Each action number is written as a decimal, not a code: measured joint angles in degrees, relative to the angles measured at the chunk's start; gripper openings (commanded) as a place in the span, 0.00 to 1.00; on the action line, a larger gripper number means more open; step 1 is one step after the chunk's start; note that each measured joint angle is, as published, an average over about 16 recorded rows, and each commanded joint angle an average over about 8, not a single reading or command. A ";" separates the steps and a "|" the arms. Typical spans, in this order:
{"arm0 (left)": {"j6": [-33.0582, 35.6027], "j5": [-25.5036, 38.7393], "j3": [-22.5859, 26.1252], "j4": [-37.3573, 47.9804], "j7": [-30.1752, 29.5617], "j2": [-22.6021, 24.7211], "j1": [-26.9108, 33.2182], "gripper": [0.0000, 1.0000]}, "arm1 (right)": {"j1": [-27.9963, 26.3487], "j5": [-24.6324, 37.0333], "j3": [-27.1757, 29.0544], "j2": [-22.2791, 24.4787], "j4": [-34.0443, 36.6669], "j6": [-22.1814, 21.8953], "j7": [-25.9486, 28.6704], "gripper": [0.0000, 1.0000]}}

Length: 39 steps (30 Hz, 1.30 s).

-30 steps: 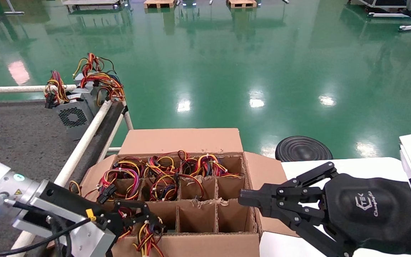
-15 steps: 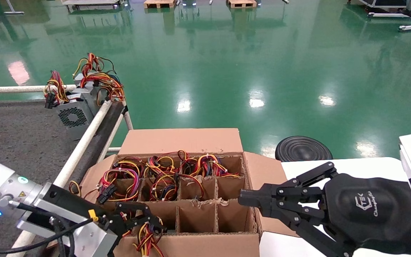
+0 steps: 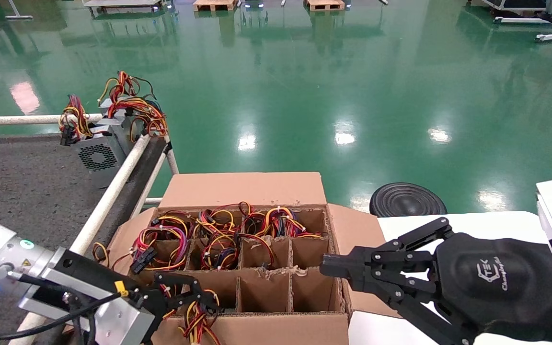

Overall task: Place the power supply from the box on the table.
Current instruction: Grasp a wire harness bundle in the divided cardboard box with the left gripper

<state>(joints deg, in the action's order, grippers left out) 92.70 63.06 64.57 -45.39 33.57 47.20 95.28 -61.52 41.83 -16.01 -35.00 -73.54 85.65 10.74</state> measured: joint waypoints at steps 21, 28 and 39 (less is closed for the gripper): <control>0.44 -1.80 -0.37 -0.21 -0.17 -1.30 -0.71 0.00 | 0.00 0.00 0.00 0.00 0.00 0.00 0.00 0.00; 0.58 -1.90 -0.33 -0.51 -0.08 -1.67 -0.74 0.00 | 0.00 0.00 0.00 0.00 0.00 0.00 0.00 0.00; 0.82 -1.83 -0.09 -0.86 0.01 -1.99 -0.52 0.00 | 0.00 0.00 0.00 0.00 0.00 0.00 0.00 0.00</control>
<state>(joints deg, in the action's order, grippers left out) 93.52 61.23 64.48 -46.25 33.58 45.21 94.75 -61.52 41.83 -16.01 -35.00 -73.54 85.65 10.74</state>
